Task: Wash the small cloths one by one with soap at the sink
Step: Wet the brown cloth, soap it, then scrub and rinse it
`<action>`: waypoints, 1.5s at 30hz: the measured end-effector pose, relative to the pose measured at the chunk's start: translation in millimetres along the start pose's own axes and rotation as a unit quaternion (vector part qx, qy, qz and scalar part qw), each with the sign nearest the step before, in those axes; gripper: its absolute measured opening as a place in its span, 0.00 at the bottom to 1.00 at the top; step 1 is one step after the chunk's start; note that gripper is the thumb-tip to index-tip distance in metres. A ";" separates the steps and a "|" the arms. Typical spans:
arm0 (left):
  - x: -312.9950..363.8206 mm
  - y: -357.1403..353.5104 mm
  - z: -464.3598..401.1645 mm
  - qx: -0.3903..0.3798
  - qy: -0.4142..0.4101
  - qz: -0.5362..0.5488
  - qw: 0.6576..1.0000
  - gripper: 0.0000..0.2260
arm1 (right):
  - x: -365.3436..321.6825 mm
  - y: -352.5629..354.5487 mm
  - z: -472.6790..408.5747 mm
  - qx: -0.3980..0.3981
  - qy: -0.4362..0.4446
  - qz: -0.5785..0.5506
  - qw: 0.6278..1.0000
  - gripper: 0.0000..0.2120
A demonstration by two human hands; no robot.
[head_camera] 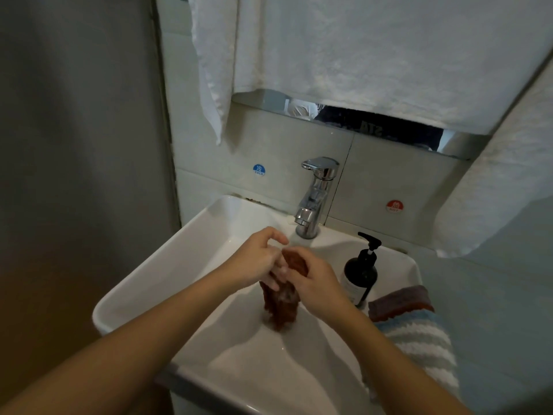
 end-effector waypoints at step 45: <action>4.5 -22.9 6.7 0.177 -0.100 -0.009 0.979 0.17 | -16.9 13.3 4.0 0.139 -0.040 -0.269 0.952 0.11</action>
Point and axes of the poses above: each hand's wrist, its own z-axis away from the middle knuckle, its own y-axis out of the back of the hand, x = y × z, the point moved 7 cm from there along -z, towards the middle knuckle, and after that the axes turned 15 degrees about -y, right-handed, at the moved point
